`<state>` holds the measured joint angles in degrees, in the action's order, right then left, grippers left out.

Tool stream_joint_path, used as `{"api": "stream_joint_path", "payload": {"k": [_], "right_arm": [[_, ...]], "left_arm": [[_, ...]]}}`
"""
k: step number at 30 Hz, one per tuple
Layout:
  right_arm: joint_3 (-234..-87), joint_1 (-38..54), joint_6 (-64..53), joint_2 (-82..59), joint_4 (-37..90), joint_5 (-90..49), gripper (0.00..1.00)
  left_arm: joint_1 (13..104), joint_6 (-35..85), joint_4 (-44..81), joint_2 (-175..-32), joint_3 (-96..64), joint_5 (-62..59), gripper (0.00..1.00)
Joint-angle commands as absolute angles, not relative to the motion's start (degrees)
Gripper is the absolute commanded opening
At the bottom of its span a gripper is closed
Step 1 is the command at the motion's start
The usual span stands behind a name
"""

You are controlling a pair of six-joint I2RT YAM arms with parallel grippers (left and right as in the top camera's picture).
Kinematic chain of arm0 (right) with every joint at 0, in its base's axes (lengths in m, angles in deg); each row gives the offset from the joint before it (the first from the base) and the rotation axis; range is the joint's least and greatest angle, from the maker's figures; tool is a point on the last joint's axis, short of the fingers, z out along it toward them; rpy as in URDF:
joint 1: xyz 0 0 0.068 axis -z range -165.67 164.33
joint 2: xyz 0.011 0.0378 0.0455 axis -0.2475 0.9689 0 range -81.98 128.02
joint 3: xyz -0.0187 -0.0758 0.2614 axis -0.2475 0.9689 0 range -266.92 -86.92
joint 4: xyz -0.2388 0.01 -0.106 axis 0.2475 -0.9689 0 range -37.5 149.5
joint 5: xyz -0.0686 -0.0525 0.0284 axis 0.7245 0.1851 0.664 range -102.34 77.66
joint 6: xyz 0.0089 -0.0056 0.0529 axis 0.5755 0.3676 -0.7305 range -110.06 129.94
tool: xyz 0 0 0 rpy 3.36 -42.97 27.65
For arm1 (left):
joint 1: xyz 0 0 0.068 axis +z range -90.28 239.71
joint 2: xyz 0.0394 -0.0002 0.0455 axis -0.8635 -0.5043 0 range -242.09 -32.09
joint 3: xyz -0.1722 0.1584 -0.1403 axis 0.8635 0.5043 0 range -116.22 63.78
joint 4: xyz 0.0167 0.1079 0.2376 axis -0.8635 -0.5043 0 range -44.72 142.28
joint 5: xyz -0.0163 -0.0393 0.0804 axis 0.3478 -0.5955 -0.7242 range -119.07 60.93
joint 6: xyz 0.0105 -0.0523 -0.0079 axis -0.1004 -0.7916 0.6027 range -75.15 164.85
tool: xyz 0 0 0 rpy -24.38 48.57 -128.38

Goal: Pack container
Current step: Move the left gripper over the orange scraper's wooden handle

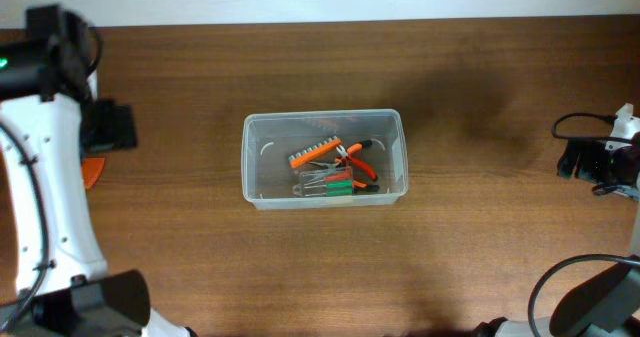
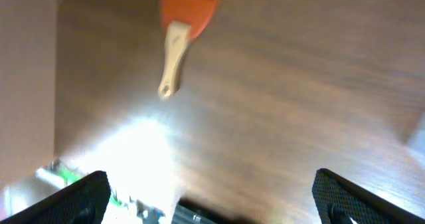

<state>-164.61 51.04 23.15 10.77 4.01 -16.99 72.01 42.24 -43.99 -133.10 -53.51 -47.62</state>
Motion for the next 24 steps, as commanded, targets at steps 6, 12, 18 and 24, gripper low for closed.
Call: {"api": "stream_joint_path", "payload": {"k": [6, 12, 18, 24], "right_arm": [[-164.54, 51.1, 22.52, 10.33, 4.06, -17.51, 0.99], [-164.54, 51.1, 22.52, 10.33, 4.06, -17.53, 0.99], [-164.54, 51.1, 22.5, 10.33, 4.06, -17.53, 0.99], [-164.54, 51.1, 22.5, 10.33, 4.06, -17.51, 0.99]], "left_arm": [[84.51, 40.56, -42.0, -129.89, -41.51, -50.98, 0.99], [88.36, 40.53, -37.46, -129.89, -40.14, -50.92, 0.99], [88.38, 45.45, -29.24, -129.89, -39.74, -46.85, 0.99], [88.97, 59.09, -18.49, -130.0, -34.58, -42.31, 0.99]]}}
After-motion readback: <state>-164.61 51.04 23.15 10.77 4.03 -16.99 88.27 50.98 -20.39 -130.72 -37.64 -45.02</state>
